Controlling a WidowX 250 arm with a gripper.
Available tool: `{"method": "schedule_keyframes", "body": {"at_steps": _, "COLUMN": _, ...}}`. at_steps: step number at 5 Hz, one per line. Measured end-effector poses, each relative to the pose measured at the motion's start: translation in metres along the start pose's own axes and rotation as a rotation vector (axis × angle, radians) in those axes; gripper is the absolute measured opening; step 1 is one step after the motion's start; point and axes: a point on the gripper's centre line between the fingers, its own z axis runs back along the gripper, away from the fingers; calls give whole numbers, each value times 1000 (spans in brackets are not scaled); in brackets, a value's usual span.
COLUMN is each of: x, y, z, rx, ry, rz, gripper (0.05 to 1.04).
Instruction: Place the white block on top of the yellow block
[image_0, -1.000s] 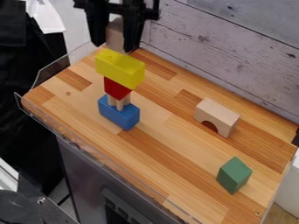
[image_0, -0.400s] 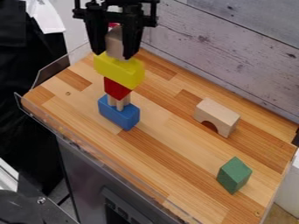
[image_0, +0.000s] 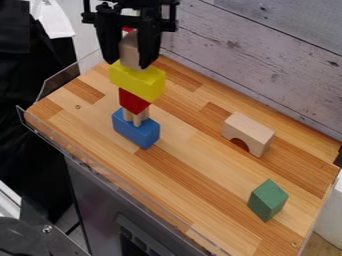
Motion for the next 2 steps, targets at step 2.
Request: {"method": "schedule_keyframes", "body": {"at_steps": 2, "x": 0, "y": 1, "z": -7, "rx": 3, "ry": 27, "rz": -2, "gripper": 917}}
